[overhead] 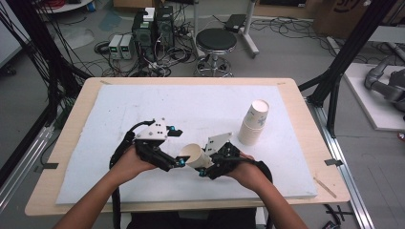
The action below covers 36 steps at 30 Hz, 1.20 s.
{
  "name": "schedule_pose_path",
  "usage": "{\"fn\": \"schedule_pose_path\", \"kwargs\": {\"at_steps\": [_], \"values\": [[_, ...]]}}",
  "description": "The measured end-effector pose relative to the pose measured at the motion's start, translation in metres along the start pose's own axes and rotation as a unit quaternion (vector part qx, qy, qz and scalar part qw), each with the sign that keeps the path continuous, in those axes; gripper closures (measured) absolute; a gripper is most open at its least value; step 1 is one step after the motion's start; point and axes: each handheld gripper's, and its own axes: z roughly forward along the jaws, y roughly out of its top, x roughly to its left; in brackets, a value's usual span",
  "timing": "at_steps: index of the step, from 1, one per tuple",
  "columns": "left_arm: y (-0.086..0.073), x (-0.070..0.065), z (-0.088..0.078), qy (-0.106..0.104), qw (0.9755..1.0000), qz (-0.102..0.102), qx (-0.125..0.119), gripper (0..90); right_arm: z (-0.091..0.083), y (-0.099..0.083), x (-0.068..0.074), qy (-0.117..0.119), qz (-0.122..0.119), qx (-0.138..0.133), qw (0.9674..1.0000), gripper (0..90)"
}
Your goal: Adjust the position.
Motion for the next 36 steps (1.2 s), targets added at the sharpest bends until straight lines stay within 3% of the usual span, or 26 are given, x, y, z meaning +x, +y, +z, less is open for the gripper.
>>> {"fn": "schedule_pose_path", "kwargs": {"at_steps": [4,9,15,18,22,26,28,31,36], "values": [[-0.009,0.003,-0.009,0.012,0.9994,-0.018,-0.028,15.4,-0.007,-0.009,-0.004,-0.011,0.028,-0.017,0.9994,36.8],[-0.027,0.007,-0.017,0.037,0.9965,-0.049,-0.057,16.0,-0.017,-0.025,-0.005,-0.028,0.057,-0.050,0.9967,36.6],[-0.056,0.007,-0.019,0.075,0.9899,-0.078,-0.092,17.4,-0.027,-0.048,-0.004,-0.050,0.084,-0.090,0.9912,36.3],[-0.067,0.007,-0.020,0.091,0.9863,-0.087,-0.106,18.2,-0.032,-0.058,-0.002,-0.054,0.086,-0.106,0.9891,35.9],[-0.076,0.008,-0.021,0.109,0.9826,-0.099,-0.114,17.9,-0.039,-0.071,0.000,-0.063,0.094,-0.134,0.9844,35.9],[-0.086,0.007,-0.021,0.141,0.9779,-0.092,-0.124,16.7,-0.045,-0.084,0.003,-0.078,0.104,-0.160,0.9786,35.9],[-0.089,0.008,-0.022,0.142,0.9776,-0.093,-0.124,15.8,-0.047,-0.088,0.002,-0.080,0.110,-0.166,0.9767,35.6],[-0.094,0.009,-0.026,0.152,0.9747,-0.097,-0.131,15.9,-0.048,-0.093,0.000,-0.084,0.122,-0.182,0.9721,35.6],[-0.102,0.011,-0.028,0.160,0.9735,-0.104,-0.126,17.2,-0.051,-0.099,-0.003,-0.089,0.138,-0.202,0.9655,35.6]]}}
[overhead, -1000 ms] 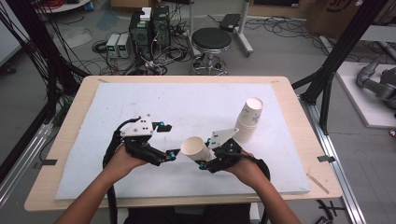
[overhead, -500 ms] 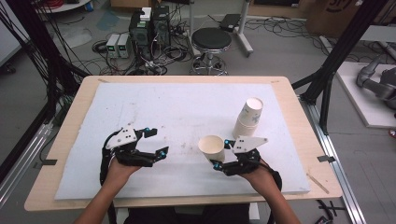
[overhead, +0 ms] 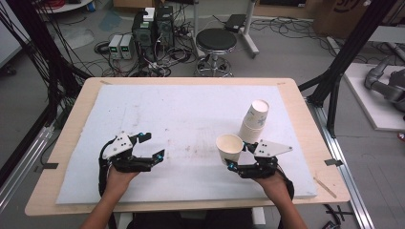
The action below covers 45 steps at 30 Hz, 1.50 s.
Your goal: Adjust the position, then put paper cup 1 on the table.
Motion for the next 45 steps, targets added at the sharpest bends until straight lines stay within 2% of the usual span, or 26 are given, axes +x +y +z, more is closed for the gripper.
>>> {"fn": "schedule_pose_path", "kwargs": {"at_steps": [9,17,26,33,36,41,45], "values": [[-0.002,0.003,-0.002,0.004,1.0000,0.006,0.004,17.3,-0.004,0.000,-0.003,-0.017,0.016,-0.025,0.9994,35.5],[-0.003,0.004,-0.003,0.009,1.0000,0.000,0.004,17.4,0.000,-0.001,-0.003,-0.015,0.015,-0.025,0.9995,35.2],[-0.003,0.006,0.000,0.004,1.0000,-0.004,-0.001,17.4,0.006,0.000,-0.001,-0.017,0.019,-0.020,0.9995,35.1],[-0.003,0.011,-0.001,0.004,0.9999,-0.016,-0.002,18.1,0.029,0.007,-0.003,-0.016,0.016,-0.007,0.9997,35.1],[-0.003,0.011,-0.003,0.005,0.9997,-0.022,-0.006,18.3,0.043,0.015,-0.004,-0.031,-0.002,-0.002,0.9995,35.0],[-0.004,0.011,-0.007,0.005,0.9996,-0.026,-0.006,18.4,0.065,0.026,-0.010,-0.056,0.006,-0.013,0.9983,35.0],[-0.005,0.013,-0.008,0.005,0.9993,-0.034,-0.009,18.5,0.082,0.027,-0.014,-0.094,0.007,0.002,0.9956,34.7]]}}
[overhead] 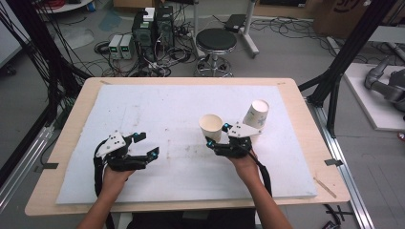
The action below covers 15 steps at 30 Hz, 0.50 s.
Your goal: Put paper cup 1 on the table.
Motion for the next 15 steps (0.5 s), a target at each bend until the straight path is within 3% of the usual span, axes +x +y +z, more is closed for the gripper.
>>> {"fn": "schedule_pose_path", "kwargs": {"at_steps": [3,12,15], "values": [[-0.001,-0.001,0.002,-0.005,1.0000,-0.005,0.001,18.9,0.013,-0.003,-0.004,-0.025,0.008,0.019,0.9995,34.7],[-0.002,-0.002,0.007,-0.008,0.9999,-0.005,0.004,19.6,0.035,-0.015,-0.017,-0.052,0.037,0.051,0.9967,34.7],[-0.002,-0.001,0.007,-0.007,1.0000,-0.003,0.006,19.7,0.039,-0.017,-0.021,-0.053,0.061,0.066,0.9946,34.7]]}}
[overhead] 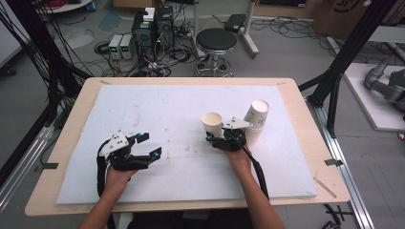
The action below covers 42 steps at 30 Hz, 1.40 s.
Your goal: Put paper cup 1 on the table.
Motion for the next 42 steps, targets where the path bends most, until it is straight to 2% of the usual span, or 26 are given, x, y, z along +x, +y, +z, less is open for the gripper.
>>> {"fn": "schedule_pose_path", "kwargs": {"at_steps": [2,5,9,14,20,23,25,29,33,34,38,42], "values": [[0.000,0.000,0.001,-0.002,1.0000,-0.002,0.001,19.7,0.001,0.001,0.000,-0.001,0.000,0.002,1.0000,34.7],[0.000,-0.001,0.002,-0.002,1.0000,0.003,0.003,19.7,0.004,0.002,0.002,-0.005,-0.008,0.025,0.9996,34.7],[0.000,-0.002,0.002,-0.004,1.0000,0.002,0.005,19.7,0.003,0.002,0.000,-0.002,-0.001,0.034,0.9994,34.7],[-0.001,-0.001,0.001,-0.004,1.0000,-0.001,0.004,19.7,-0.002,0.003,0.002,-0.008,-0.025,0.063,0.9977,34.6],[0.000,-0.002,0.002,-0.006,1.0000,-0.002,0.002,20.2,-0.003,0.001,-0.002,0.004,-0.017,0.081,0.9966,32.5],[0.000,-0.001,0.002,-0.006,1.0000,-0.003,0.004,20.1,-0.005,-0.001,-0.004,0.020,-0.003,0.074,0.9971,29.6],[0.000,0.000,0.002,-0.004,1.0000,-0.002,0.008,19.8,-0.009,-0.003,-0.004,0.024,-0.006,0.066,0.9975,28.9],[0.000,0.002,0.000,-0.002,0.9999,-0.011,0.003,18.4,-0.021,-0.006,-0.001,0.033,-0.006,0.071,0.9969,26.3],[0.000,0.003,0.001,-0.002,0.9998,-0.018,0.005,16.9,-0.035,-0.009,0.001,0.054,-0.006,0.054,0.9971,27.2],[0.000,0.003,0.001,-0.003,0.9999,-0.016,0.006,16.9,-0.038,-0.010,0.002,0.055,-0.013,0.046,0.9973,27.2],[0.000,0.002,0.002,-0.007,0.9999,-0.013,0.008,16.9,-0.054,-0.016,0.006,0.062,-0.017,0.032,0.9974,27.5],[0.000,0.002,0.002,-0.007,0.9999,-0.014,0.003,16.9,-0.072,-0.016,0.007,0.057,-0.017,0.017,0.9980,27.7]]}}
